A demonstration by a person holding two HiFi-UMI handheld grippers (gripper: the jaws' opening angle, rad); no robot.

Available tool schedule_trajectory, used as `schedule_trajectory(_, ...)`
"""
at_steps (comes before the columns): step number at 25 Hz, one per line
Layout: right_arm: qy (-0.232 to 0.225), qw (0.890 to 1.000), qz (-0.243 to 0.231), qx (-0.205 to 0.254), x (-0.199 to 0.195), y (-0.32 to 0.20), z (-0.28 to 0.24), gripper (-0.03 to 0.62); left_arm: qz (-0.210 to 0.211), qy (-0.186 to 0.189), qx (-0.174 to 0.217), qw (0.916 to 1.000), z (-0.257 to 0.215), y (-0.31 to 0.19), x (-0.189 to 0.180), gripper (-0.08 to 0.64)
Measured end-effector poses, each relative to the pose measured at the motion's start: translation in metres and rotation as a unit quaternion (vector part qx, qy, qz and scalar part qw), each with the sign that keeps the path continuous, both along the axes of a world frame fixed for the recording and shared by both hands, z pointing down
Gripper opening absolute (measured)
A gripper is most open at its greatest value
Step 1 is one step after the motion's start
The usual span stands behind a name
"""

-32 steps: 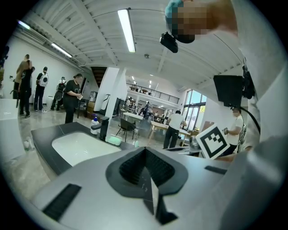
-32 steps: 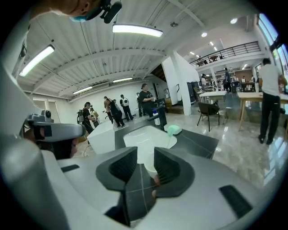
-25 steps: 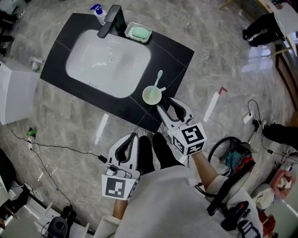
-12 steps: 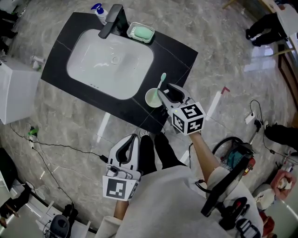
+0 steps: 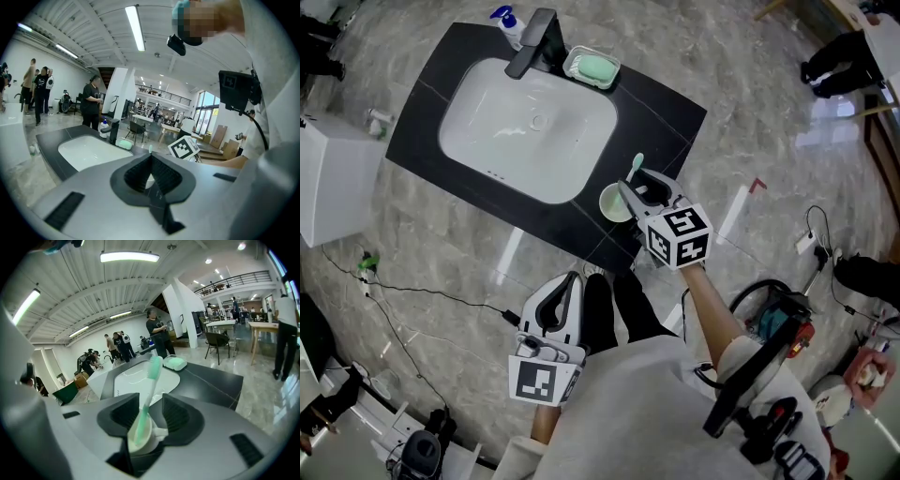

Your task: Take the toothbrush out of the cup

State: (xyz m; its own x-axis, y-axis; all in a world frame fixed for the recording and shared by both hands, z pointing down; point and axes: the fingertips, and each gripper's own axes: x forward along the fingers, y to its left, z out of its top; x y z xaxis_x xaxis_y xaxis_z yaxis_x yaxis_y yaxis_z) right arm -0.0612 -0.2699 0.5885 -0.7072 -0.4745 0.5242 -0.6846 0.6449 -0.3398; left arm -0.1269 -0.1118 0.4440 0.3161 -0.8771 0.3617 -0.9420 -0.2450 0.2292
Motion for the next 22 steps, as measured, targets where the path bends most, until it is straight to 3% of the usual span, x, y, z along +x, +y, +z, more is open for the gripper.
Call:
schedule_trajectory(8, 0.02, 1.0, 0.001, 0.024, -0.001, -0.003, 0.0, 0.091, 0.001, -0.007, 0.002, 1.0, 0.001, -0.001, -0.006, 0.003)
schedule_trajectory(22, 0.006, 0.999, 0.006, 0.05, -0.008, 0.006, -0.017, 0.031, 0.001, -0.007, 0.01, 0.9999, -0.004, 0.006, -0.01, 0.005)
